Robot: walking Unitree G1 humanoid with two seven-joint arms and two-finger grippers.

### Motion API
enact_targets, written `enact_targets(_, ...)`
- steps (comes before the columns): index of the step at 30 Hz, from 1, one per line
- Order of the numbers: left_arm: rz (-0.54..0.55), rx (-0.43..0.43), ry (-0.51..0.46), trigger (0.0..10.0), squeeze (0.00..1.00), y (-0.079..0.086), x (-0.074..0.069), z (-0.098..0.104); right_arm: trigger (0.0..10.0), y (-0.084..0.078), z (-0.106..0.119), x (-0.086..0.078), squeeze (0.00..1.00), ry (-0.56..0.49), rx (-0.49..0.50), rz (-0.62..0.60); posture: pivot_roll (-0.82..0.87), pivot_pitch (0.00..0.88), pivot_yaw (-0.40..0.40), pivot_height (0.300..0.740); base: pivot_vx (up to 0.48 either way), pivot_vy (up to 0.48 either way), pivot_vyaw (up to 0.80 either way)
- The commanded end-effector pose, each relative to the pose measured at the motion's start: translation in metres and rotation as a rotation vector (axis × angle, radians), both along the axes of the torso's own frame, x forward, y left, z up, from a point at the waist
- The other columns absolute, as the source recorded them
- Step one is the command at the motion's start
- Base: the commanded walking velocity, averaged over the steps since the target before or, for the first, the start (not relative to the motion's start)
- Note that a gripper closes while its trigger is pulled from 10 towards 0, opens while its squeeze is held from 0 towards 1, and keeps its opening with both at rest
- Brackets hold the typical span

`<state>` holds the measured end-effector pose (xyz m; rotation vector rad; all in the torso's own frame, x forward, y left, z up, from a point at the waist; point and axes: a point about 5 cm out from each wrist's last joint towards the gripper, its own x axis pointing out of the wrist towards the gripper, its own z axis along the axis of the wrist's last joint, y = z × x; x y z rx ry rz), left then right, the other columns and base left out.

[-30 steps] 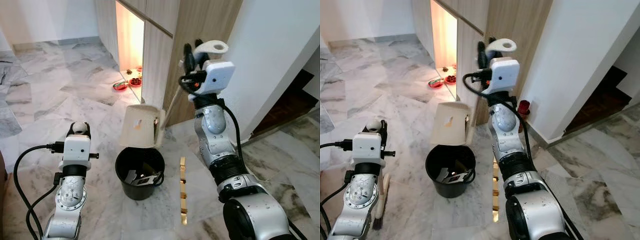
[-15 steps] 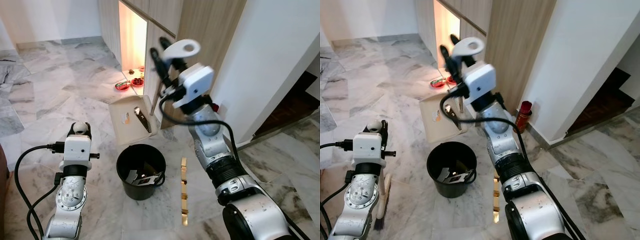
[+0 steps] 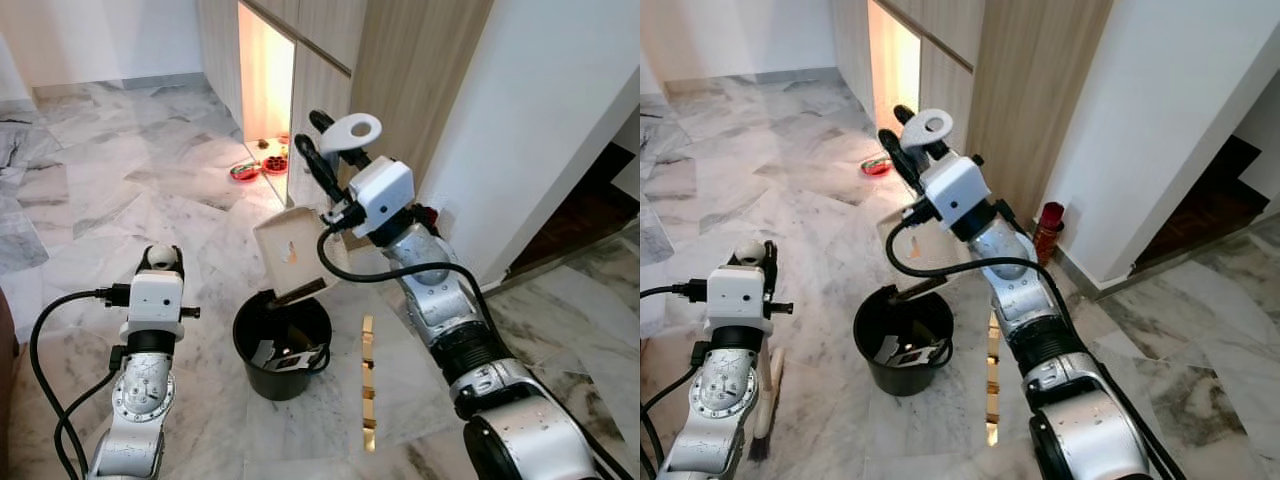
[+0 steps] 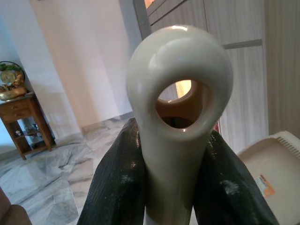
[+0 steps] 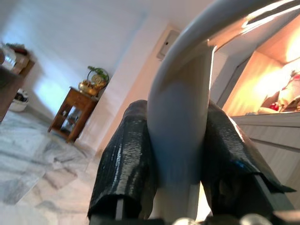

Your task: Sweep floor

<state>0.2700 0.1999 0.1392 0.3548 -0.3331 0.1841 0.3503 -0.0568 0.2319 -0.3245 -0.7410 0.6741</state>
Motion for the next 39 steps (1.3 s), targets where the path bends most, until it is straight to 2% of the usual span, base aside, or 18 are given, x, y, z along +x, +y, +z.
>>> enact_targets(1, -0.035, 0.002, -0.047, 10.0, 0.0, -0.006, 0.001, 0.008, 10.0, 0.005, 0.021, -0.01, 0.0, -0.144, -0.013, 0.047, 0.23, 0.0, -0.097, 0.74, 0.0, 0.0, 0.0)
enact_targets(10, -0.036, 0.003, -0.047, 10.0, 0.0, -0.006, 0.001, 0.008, 10.0, 0.006, 0.021, -0.011, 0.0, -0.155, -0.02, 0.05, 0.23, 0.0, -0.097, 0.74, 0.0, 0.0, 0.0)
enact_targets(11, -0.04, 0.01, -0.047, 10.0, 0.0, -0.007, 0.001, 0.009, 10.0, 0.011, 0.025, -0.016, 0.0, -0.216, -0.061, 0.065, 0.24, 0.0, -0.102, 0.74, 0.0, 0.0, 0.0)
enact_targets(15, -0.04, 0.012, -0.048, 10.0, 0.0, -0.007, 0.001, 0.009, 10.0, 0.016, 0.028, -0.021, 0.0, -0.274, -0.12, 0.083, 0.24, 0.0, -0.104, 0.74, 0.0, 0.0, 0.0)
enact_targets(24, -0.042, 0.009, -0.049, 10.0, 0.0, -0.008, 0.002, 0.008, 10.0, 0.017, 0.026, -0.019, 0.0, -0.291, -0.162, 0.05, 0.23, 0.0, -0.106, 0.74, 0.0, 0.0, 0.0)
enact_targets(25, -0.041, 0.01, -0.05, 10.0, 0.0, -0.009, 0.002, 0.008, 10.0, 0.014, 0.025, -0.015, 0.0, -0.28, -0.17, 0.005, 0.24, 0.0, -0.109, 0.74, 0.0, 0.0, 0.0)
enact_targets(26, -0.04, 0.009, -0.049, 10.0, 0.0, -0.009, 0.002, 0.008, 10.0, 0.008, 0.023, -0.006, 0.0, -0.258, -0.182, -0.101, 0.24, 0.0, -0.109, 0.74, 0.0, 0.0, 0.0)
enact_targets(28, -0.04, 0.009, -0.049, 10.0, 0.0, -0.009, 0.002, 0.008, 10.0, 0.0, 0.021, 0.003, 0.0, -0.217, -0.169, -0.18, 0.23, 0.0, -0.109, 0.74, 0.0, 0.0, 0.0)
enact_targets(29, -0.041, 0.009, -0.047, 10.0, 0.0, -0.009, 0.002, 0.008, 10.0, -0.011, 0.019, 0.012, 0.0, -0.143, -0.102, -0.269, 0.23, 0.0, -0.109, 0.74, 0.0, 0.0, 0.0)
enact_targets(34, -0.044, 0.008, -0.044, 10.0, 0.0, -0.009, 0.002, 0.007, 10.0, -0.026, 0.004, 0.022, 0.0, 0.049, 0.076, -0.357, 0.23, 0.0, -0.109, 0.74, 0.0, 0.0, 0.0)
enact_targets(38, -0.045, 0.007, -0.045, 10.0, 0.0, -0.01, 0.001, 0.007, 10.0, -0.031, -0.01, 0.023, 0.0, 0.117, 0.103, -0.392, 0.23, 0.0, -0.11, 0.74, 0.0, 0.0, 0.0)
enact_targets(39, -0.044, 0.007, -0.045, 10.0, 0.0, -0.01, 0.001, 0.007, 10.0, -0.036, -0.017, 0.024, 0.0, 0.125, 0.086, -0.443, 0.23, 0.0, -0.11, 0.74, 0.0, 0.0, 0.0)
